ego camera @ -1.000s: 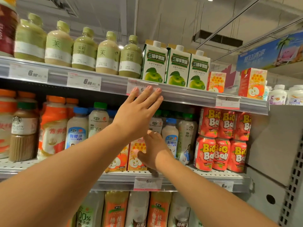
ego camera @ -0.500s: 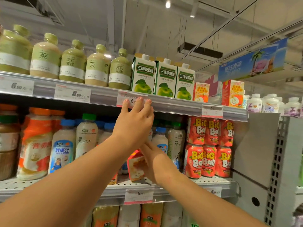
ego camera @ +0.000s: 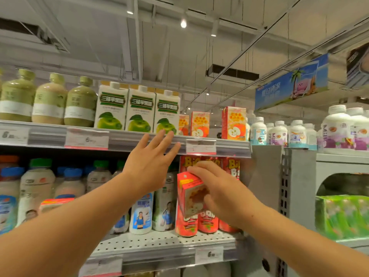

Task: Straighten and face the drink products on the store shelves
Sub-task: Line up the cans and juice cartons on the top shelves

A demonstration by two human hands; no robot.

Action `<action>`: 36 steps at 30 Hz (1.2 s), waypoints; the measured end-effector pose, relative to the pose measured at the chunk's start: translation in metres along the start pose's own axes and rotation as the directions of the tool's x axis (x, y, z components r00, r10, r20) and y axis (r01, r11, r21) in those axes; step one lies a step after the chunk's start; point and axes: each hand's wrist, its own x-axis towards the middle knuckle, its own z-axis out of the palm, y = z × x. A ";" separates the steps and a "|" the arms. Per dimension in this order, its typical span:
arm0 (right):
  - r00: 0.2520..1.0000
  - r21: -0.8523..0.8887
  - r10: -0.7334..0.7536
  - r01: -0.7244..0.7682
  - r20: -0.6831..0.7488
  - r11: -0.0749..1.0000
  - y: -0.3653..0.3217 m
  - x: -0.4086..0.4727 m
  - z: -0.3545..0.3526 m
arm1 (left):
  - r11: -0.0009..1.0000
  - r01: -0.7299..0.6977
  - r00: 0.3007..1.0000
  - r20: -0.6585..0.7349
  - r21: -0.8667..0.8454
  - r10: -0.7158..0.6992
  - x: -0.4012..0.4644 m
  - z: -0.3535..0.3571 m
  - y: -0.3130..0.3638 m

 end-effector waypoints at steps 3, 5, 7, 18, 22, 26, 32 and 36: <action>0.995 0.047 0.029 -0.025 -0.093 0.999 0.034 0.012 -0.040 | 0.996 0.087 0.995 0.040 0.037 -0.089 0.010 0.002 0.016; 0.984 0.058 0.029 -0.019 -0.173 0.998 0.054 0.031 -0.067 | 0.989 0.135 0.989 0.046 0.055 -0.138 0.016 -0.003 0.023; 0.967 0.042 0.048 -0.038 -0.249 0.998 0.071 0.058 -0.090 | 0.984 0.168 0.984 0.050 0.056 -0.171 0.023 -0.008 0.027; 0.957 -0.276 0.289 -0.277 0.002 0.920 0.135 0.179 -0.087 | 0.974 0.209 0.971 0.105 0.084 -0.217 0.027 -0.013 0.034; 0.932 -0.343 0.353 -0.306 0.080 0.888 0.149 0.183 -0.080 | 0.975 0.217 0.974 0.060 0.055 -0.220 0.024 -0.012 0.033; 0.906 -0.282 0.393 -0.341 0.156 0.897 0.151 0.183 -0.081 | 0.977 0.211 0.976 0.049 0.036 -0.213 0.024 -0.015 0.034; 0.892 -0.193 0.398 -0.361 0.215 0.913 0.146 0.184 -0.085 | 0.978 0.204 0.977 0.050 0.037 -0.206 0.024 -0.009 0.031; 0.872 -0.213 0.429 -0.384 0.236 0.898 0.145 0.182 -0.082 | 0.978 0.202 0.977 0.066 0.049 -0.205 0.024 0.005 0.029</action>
